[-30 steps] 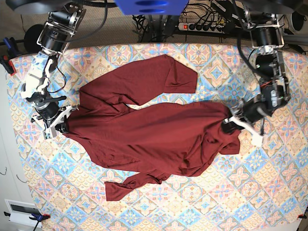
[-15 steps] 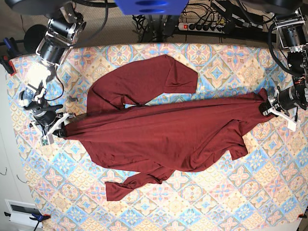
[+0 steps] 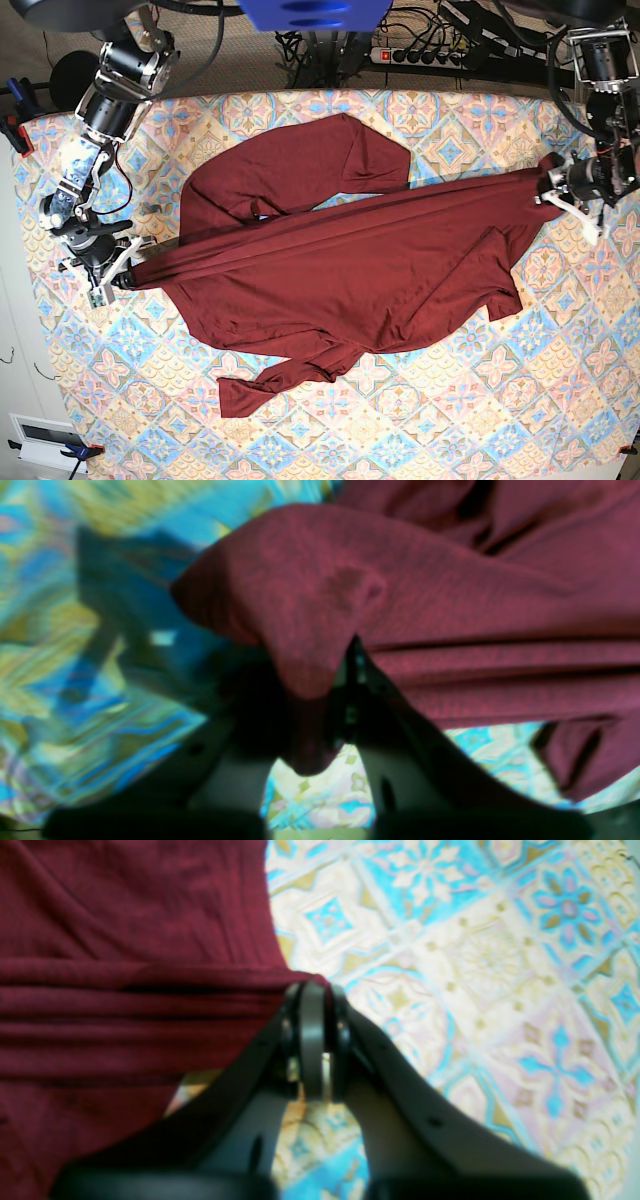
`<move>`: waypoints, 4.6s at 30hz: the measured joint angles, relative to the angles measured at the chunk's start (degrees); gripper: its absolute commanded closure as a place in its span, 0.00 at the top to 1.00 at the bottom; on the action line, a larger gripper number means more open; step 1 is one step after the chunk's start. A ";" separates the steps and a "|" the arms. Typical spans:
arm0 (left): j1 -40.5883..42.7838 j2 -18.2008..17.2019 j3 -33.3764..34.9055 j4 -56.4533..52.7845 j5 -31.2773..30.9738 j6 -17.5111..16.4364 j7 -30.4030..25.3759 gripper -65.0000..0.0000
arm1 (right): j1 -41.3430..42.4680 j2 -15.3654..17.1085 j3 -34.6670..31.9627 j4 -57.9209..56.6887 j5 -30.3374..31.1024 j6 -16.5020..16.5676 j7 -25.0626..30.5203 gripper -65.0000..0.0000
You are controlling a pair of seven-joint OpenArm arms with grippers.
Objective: Layout the t-shirt on the table in an organized manner, then fold the t-shirt properly
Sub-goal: 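Drag the grasped red fabric with the left gripper away from the right gripper, then release the fabric and lower the left gripper onto the shirt's side edge, then grasp the shirt edge with the left gripper and pull it outward, flattening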
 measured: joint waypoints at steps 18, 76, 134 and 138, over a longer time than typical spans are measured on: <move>-5.81 3.02 -6.86 -0.33 10.99 0.44 -3.54 0.33 | -3.80 0.42 0.07 3.85 -1.14 -1.05 -0.17 0.00; -51.04 10.16 20.28 -48.74 16.22 10.47 -43.47 0.06 | -5.16 0.55 0.17 9.38 -1.44 -1.92 -0.31 0.00; -56.28 9.88 26.14 -54.53 14.43 9.14 -42.58 0.92 | -5.03 0.39 0.07 9.66 -1.20 -1.90 -0.26 0.00; -52.22 9.44 26.12 -49.96 12.50 9.60 -39.91 0.97 | -5.07 0.37 0.07 9.64 -1.29 -1.92 -0.35 0.00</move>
